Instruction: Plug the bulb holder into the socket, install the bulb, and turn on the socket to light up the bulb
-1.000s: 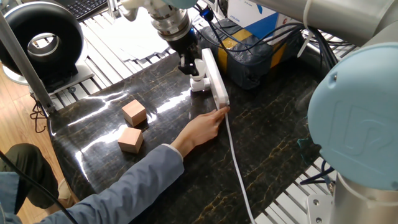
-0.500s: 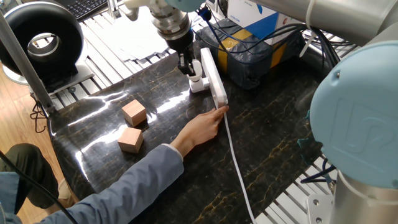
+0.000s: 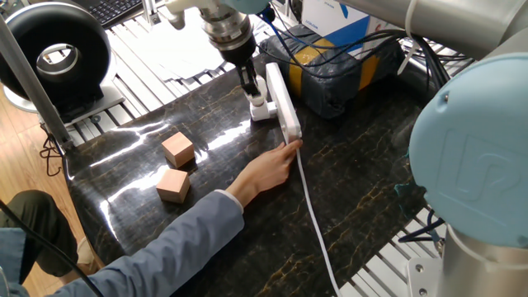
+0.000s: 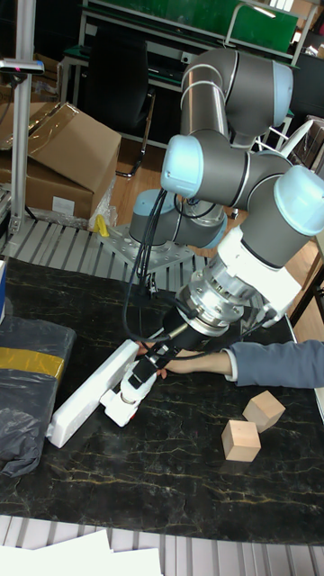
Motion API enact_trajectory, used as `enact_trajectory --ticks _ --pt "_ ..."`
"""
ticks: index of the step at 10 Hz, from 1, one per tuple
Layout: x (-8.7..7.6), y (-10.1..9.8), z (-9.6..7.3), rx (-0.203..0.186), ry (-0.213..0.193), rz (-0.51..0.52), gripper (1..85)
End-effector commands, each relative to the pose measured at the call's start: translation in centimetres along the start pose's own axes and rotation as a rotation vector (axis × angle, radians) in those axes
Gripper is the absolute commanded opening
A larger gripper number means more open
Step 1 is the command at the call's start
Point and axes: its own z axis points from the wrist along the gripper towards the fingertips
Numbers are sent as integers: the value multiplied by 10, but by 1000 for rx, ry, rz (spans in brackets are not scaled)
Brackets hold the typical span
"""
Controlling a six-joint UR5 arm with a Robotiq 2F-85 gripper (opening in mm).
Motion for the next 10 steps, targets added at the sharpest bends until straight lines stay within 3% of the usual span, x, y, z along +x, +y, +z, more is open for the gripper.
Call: enact_trajectory --ticks 1,4,8,10 --pt "-6 -4 3 -25 -56 -112 547" --pt "-12 5 0 -62 -87 -133 553" --pt "-6 8 -5 -112 -92 -230 557" --pt "-11 11 -8 -169 -127 -244 557"
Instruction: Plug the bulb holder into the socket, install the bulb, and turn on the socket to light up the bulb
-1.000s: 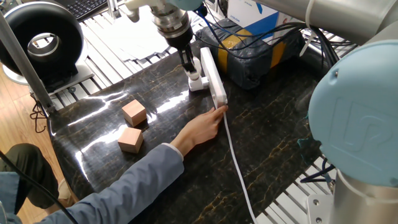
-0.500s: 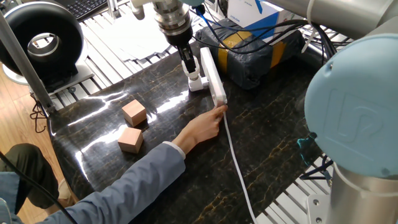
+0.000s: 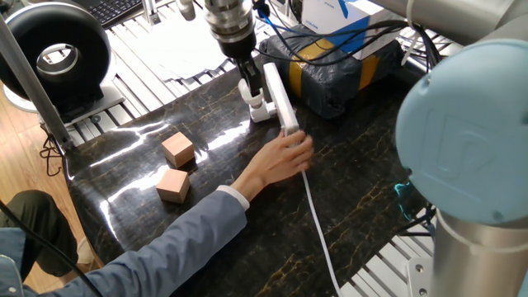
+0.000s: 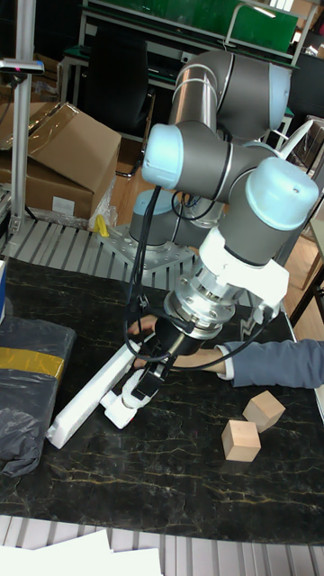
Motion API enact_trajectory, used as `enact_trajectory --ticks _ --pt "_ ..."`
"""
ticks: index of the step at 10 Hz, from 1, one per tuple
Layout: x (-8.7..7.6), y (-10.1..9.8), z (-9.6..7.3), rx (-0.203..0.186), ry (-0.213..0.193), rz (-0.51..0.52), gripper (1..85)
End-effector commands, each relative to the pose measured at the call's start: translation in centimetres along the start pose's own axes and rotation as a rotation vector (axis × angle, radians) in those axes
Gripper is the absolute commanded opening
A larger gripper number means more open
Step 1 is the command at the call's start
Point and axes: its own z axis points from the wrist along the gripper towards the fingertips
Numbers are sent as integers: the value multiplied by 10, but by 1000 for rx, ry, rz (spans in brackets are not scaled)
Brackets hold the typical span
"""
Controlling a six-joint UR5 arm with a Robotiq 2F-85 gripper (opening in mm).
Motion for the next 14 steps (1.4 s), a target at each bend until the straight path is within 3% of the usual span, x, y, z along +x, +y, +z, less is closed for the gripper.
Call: enact_trajectory --ticks 1,4,6,10,14 --pt "-8 5 -4 -89 -60 -39 557" --pt "-18 7 1 -129 -80 -26 557" --pt "-13 4 3 -122 -59 -40 553" --pt "7 1 -10 -109 -32 -70 550" --pt "1 1 -11 -102 -52 -56 473"
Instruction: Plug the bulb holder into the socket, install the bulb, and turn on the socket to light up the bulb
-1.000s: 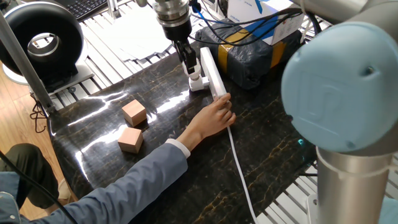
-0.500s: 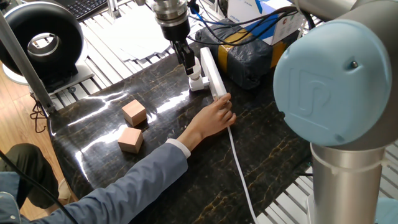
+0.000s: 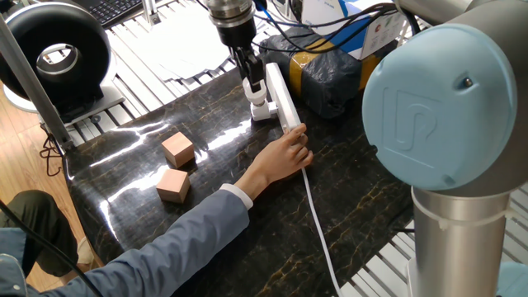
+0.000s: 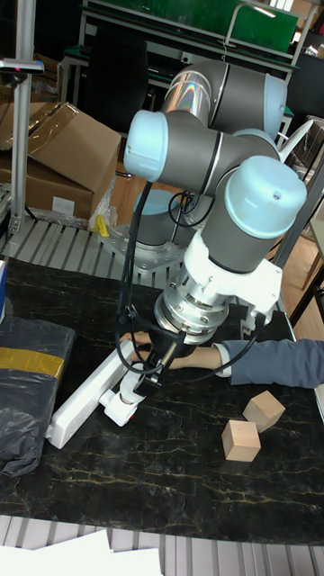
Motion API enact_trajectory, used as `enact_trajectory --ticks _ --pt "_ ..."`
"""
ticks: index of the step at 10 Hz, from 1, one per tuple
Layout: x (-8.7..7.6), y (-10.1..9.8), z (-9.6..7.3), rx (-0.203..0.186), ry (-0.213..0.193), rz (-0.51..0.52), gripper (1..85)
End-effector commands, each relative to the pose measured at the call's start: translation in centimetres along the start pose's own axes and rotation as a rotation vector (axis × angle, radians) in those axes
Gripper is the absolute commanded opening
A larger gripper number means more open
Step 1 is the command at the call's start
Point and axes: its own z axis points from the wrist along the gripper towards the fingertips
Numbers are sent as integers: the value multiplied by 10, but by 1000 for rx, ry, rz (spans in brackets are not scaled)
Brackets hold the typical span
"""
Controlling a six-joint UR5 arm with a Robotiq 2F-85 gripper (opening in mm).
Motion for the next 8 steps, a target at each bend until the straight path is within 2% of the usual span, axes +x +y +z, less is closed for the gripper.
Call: enact_trajectory --ticks 1,4,6,8 --pt "-3 -2 -2 10 -18 13 410" --pt "-7 0 1 16 -24 63 287" --pt "-7 2 0 14 -25 131 243" --pt "-2 1 1 18 -7 205 217"
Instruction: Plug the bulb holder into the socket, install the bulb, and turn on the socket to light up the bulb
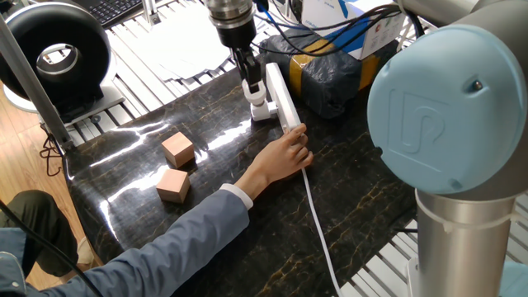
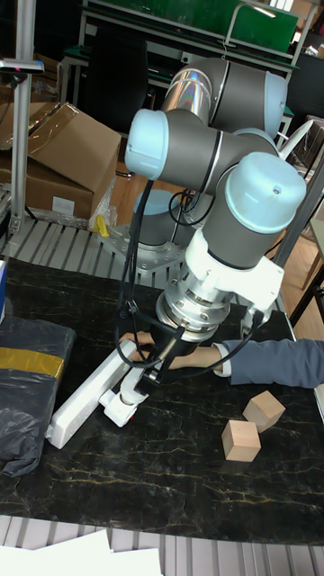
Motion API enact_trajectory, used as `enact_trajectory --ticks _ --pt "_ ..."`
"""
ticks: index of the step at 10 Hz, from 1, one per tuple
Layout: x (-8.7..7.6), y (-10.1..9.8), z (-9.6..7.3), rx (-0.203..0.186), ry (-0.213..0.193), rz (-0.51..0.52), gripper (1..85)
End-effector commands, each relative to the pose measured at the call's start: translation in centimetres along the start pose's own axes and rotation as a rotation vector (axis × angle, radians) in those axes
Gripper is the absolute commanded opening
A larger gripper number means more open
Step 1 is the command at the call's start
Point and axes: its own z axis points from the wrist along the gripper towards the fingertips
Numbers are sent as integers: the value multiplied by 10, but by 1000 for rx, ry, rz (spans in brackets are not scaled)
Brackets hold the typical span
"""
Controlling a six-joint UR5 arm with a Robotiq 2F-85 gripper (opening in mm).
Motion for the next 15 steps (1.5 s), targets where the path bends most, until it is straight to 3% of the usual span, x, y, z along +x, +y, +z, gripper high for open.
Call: enact_trajectory --ticks 1,4,8,14,15 --pt "0 2 0 -8 -3 108 213" --pt "-1 -4 0 10 -4 184 213" --pt "-7 -2 0 5 -25 308 203" --pt "-3 -13 3 72 -8 431 203" --pt "-4 -12 3 66 -12 432 203"
